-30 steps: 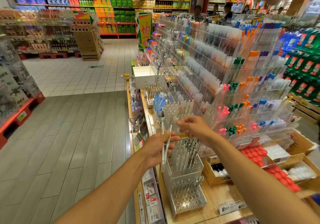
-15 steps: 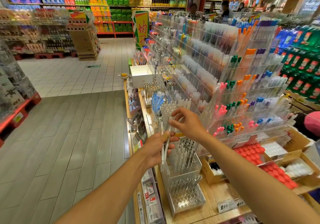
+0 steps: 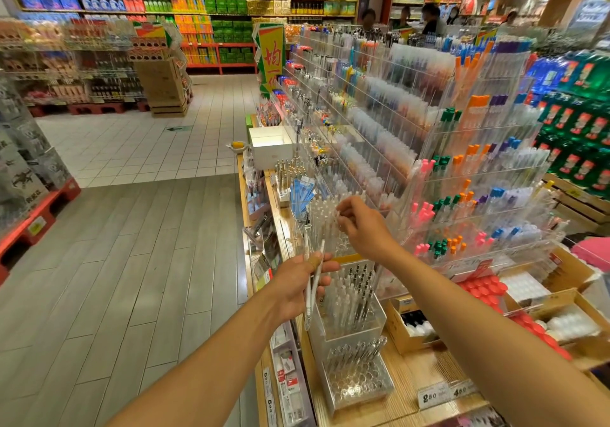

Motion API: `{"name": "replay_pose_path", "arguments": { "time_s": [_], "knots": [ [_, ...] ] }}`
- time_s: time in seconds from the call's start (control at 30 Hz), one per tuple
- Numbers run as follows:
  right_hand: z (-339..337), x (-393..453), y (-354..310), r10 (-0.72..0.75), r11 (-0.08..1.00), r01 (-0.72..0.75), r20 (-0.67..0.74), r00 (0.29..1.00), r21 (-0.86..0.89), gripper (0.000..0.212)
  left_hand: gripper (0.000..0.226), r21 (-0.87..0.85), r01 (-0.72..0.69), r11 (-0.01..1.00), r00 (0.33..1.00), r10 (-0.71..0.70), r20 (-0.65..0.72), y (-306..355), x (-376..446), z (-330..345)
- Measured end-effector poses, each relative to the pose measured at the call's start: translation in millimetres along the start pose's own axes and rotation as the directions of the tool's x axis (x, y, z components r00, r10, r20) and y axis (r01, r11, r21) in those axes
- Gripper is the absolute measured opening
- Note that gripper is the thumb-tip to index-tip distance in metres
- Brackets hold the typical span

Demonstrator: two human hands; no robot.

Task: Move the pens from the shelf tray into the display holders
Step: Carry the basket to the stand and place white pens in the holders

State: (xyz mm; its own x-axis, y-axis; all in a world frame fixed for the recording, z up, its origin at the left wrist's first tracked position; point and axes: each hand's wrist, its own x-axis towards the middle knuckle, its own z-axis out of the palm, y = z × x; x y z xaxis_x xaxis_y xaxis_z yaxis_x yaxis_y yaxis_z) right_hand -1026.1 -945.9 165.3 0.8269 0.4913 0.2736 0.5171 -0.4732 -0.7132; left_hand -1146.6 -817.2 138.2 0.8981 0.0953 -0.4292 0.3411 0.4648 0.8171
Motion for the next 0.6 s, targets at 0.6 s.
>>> {"name": "replay_pose_path", "arguments": {
  "time_s": [0.6],
  "knots": [
    [-10.3,-24.9,6.8,0.097,0.910,-0.280,0.501,0.860,0.305,0.020,0.026,-0.007,0.000,1.000,0.998,0.001,0.059,0.2,2.9,9.8]
  ]
}}
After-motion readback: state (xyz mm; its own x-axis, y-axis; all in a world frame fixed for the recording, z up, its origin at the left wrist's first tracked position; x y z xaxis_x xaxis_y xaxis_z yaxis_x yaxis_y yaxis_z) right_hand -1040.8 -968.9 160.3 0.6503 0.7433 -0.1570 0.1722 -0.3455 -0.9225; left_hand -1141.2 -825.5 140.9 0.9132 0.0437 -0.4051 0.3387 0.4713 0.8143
